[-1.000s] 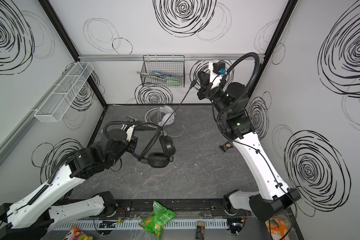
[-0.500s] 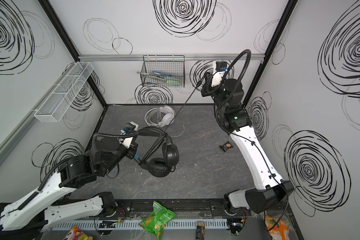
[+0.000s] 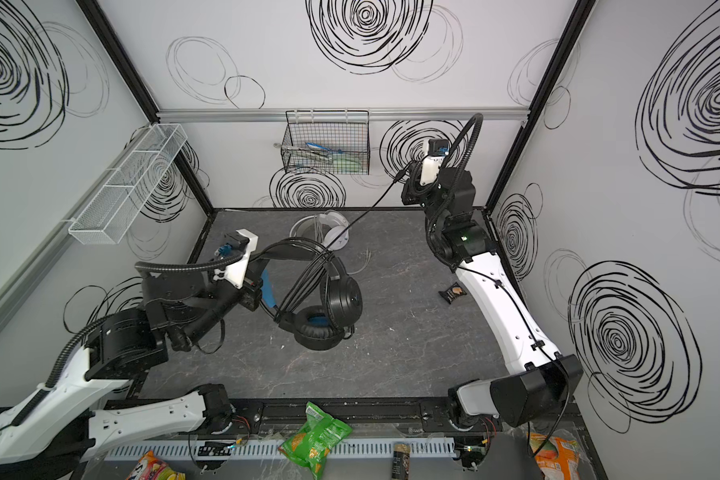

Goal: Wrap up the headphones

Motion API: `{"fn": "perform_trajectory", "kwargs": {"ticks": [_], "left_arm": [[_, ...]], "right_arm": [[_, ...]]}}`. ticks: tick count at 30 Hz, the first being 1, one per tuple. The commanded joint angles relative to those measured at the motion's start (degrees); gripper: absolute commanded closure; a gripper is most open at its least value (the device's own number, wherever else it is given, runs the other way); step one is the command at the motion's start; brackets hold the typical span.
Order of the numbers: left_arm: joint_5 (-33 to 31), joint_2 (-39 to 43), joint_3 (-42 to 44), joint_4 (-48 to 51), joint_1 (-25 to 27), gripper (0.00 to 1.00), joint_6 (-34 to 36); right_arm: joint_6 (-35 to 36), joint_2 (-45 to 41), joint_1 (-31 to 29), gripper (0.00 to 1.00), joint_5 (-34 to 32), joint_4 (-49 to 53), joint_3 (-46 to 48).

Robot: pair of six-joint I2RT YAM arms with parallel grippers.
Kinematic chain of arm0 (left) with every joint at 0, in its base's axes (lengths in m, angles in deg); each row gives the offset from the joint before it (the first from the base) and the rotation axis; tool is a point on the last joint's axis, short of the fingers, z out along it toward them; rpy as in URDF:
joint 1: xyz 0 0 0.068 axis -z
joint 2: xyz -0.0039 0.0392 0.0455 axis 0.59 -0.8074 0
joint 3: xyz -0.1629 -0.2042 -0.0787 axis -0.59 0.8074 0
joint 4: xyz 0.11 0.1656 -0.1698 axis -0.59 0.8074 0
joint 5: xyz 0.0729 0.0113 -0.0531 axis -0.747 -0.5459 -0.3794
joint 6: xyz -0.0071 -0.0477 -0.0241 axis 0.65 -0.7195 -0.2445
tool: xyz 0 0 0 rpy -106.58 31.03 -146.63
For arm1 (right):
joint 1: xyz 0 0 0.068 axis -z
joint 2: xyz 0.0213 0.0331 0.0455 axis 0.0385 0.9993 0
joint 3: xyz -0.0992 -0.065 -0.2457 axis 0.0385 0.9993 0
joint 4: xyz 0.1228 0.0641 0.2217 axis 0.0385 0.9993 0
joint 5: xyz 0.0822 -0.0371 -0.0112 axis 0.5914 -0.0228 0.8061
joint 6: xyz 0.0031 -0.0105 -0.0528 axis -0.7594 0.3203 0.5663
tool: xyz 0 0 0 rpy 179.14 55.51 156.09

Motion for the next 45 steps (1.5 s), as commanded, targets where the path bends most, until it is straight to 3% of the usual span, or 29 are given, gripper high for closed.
{"fn": "perform_trajectory", "kwargs": {"ticks": [1,9,17,26,32,39,45], "left_arm": [[1.54,-0.11,-4.8,-9.0,0.11,1.0,-3.43],[5.21,-3.68,-9.88,-15.62,0.07,1.0,-7.88],[2.14,-9.51,-18.41,-16.7,-2.86,1.0,-14.93],[-0.54,-14.13,-25.32,-14.87,-6.6,1.0,-16.61],[0.16,-16.14,-26.25,-13.8,-11.48,1.0,-19.91],[1.14,-16.84,-21.23,-14.59,-19.49,1.0,-26.8],[7.52,-18.28,-16.28,-15.86,-27.35,1.0,-33.9]], "right_arm": [[-3.23,-1.7,0.25,1.0,0.88,-0.96,2.23],[-3.35,-3.22,-5.6,1.0,8.7,-8.02,8.28],[-3.79,-4.71,-13.91,1.0,8.97,-12.61,14.51],[-4.17,-5.75,-18.67,1.0,8.73,-12.62,18.06],[-3.81,-6.28,-23.16,1.0,7.99,-12.96,21.5],[-0.56,-6.67,-28.03,1.0,7.11,-11.65,22.88],[3.4,-6.71,-33.45,1.0,4.31,-10.42,23.75]]}}
